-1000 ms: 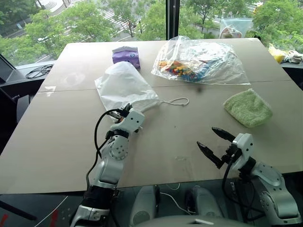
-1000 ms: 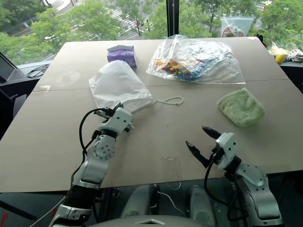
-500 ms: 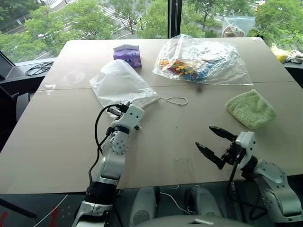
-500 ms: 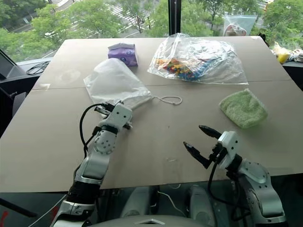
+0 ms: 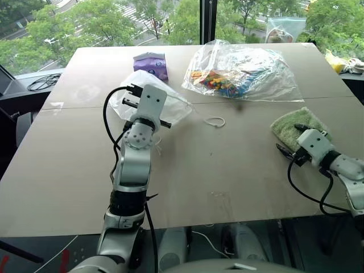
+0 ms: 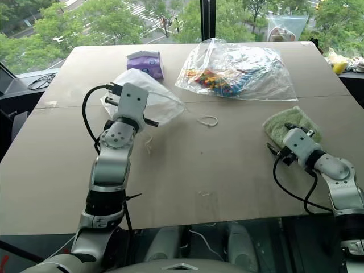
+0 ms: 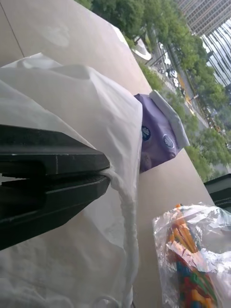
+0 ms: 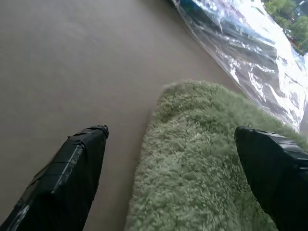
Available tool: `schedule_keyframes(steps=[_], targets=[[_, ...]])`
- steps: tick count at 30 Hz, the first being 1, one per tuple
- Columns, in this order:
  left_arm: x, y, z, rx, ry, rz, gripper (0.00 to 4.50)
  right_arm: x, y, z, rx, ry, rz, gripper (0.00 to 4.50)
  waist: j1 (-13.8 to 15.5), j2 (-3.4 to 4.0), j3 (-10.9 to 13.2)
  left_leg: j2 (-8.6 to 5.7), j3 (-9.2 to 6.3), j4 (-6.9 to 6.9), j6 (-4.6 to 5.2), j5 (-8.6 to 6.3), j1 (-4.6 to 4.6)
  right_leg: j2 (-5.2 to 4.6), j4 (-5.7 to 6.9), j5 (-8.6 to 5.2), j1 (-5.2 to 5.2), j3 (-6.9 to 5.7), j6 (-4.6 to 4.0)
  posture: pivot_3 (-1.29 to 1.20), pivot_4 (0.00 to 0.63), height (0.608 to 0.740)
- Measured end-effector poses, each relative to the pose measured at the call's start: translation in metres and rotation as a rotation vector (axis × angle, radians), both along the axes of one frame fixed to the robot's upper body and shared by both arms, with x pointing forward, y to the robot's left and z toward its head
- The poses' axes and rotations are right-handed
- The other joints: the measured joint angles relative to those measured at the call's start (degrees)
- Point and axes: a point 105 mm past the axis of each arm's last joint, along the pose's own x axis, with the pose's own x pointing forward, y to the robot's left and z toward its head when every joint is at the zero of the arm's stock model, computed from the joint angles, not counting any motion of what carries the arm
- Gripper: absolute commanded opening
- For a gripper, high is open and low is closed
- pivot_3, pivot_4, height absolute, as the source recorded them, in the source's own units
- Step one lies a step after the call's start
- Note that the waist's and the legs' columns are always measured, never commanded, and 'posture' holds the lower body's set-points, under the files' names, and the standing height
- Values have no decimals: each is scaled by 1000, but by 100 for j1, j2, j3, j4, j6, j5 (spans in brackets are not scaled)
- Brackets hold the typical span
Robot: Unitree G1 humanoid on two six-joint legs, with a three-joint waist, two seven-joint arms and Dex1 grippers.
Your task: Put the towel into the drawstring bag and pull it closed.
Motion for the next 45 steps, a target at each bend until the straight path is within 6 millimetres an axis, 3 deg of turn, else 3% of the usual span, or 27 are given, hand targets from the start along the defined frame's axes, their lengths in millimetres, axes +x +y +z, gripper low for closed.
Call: schedule_keyframes(steps=[3, 7, 17, 21, 23, 33, 36, 38, 39, 42, 45], targets=[[1, -1, -1, -18, 29, -20, 41, 12, -3, 3, -85, -27, -19, 4500, -12, -16, 9, 6, 0, 6, 1, 1, 9, 4, 0, 14, 0, 17, 21, 0, 150, 740], [1, 6, -2, -10, 36, -12, 41, 29, -27, 5, -86, -53, -199, 4500, 5, -24, 15, 17, 4, 25, 9, 5, 4, -5, -1, 37, 0, 31, 32, 0, 150, 740], [0, 6, -2, -49, 39, -51, 41, 48, -45, -3, 176, 98, -502, 4500, 3, -44, 7, 17, 39, 52, 29, 14, 3, -34, -5, 70, 4, 60, 31, 0, 150, 740], [0, 0, -2, -102, 53, -126, 0, 53, -43, -8, 251, 161, -538, 2841, 8, -49, 5, 17, 41, 56, 31, 15, 2, -54, -11, 77, 2, 57, 34, 0, 150, 740], [0, -1, -1, -178, 68, -167, 0, 55, -42, -9, 261, 173, -544, 2246, 11, -48, 5, 17, 41, 61, 32, 16, -2, -65, -14, 78, 1, 55, 35, 0, 150, 740], [0, -4, 0, -311, 140, -219, 0, 60, -37, -7, 303, 183, -519, 2193, -21, -58, 11, 14, 49, 67, 39, 15, -5, -84, -26, 87, 5, 50, 50, 0, 150, 740], [0, -5, 10, -363, 147, -251, 0, 62, 5, 11, 620, 252, -404, 2193, -101, -62, 33, 27, 55, 59, 41, 17, -29, -67, -14, 121, -30, 63, 37, 0, 150, 740], [-1, -16, 18, -383, 158, -321, 0, 56, 64, 38, 814, 338, -177, 2193, -163, -54, 38, 27, 56, 45, 64, 33, -39, -41, 4, 137, -64, 85, 55, 0, 150, 740], [-2, -20, 20, -385, 165, -351, 0, 51, 86, 52, 864, 361, -78, 2193, -169, -50, 40, 26, 58, 23, 63, 33, -38, -21, 3, 137, -75, 94, 51, 0, 150, 740], [-4, -22, 19, -378, 190, -374, 0, 33, 127, 90, 958, 386, 130, 2193, -147, -51, 40, 24, 57, -8, 57, 30, -38, 2, -9, 139, -81, 101, 24, 0, 150, 740], [-3, -24, 20, -412, 207, -389, 0, 12, 167, 103, 1077, 486, 292, 2193, -141, -50, 40, 27, 58, -12, 47, 23, -47, 0, -17, 128, -84, 101, 30, 0, 150, 740]])
